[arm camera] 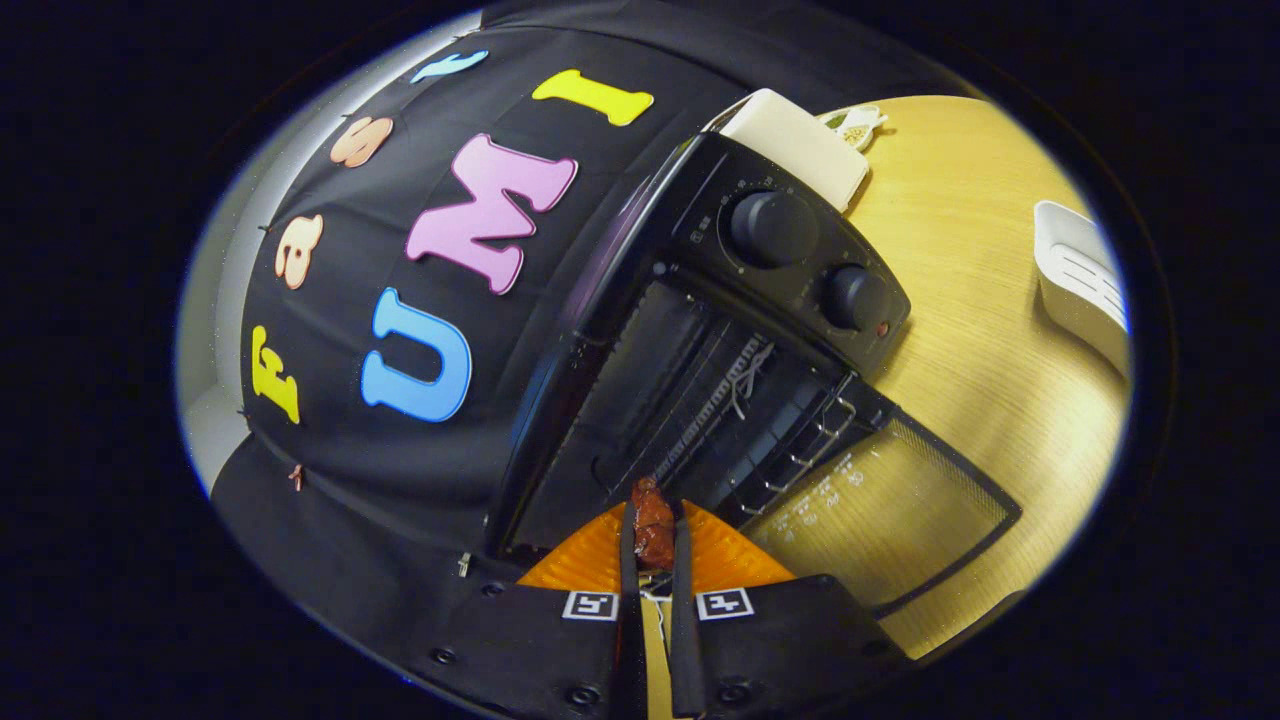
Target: Open the toaster oven, put the food inside, and close the toaster oven door.
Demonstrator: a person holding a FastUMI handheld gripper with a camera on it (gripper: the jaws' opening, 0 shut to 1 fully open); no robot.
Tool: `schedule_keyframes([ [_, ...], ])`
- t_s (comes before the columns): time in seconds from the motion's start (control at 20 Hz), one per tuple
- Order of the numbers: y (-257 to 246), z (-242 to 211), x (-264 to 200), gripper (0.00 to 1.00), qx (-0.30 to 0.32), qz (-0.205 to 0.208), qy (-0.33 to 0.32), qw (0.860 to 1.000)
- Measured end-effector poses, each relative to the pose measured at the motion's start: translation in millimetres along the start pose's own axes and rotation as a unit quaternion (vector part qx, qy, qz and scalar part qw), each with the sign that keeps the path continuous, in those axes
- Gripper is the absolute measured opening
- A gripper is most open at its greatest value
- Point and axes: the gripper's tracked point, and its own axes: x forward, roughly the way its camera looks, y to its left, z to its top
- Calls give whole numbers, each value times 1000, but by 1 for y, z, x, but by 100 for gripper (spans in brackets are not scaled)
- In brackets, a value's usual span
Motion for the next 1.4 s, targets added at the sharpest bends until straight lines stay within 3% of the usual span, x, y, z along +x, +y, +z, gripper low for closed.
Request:
schedule_keyframes([
  [0.25,-5,21,34,14,30,0,-56,998],
  [0.65,-15,9,44,19,-30,-27,-47,998],
  [0.8,0,17,38,67,-80,-18,-48,995],
  [0.9,-4,29,34,100,-150,-49,-68,985],
  [1.15,-18,22,11,98,-219,-77,-26,972],
  [1.4,-35,10,-27,97,-299,-104,28,948],
])
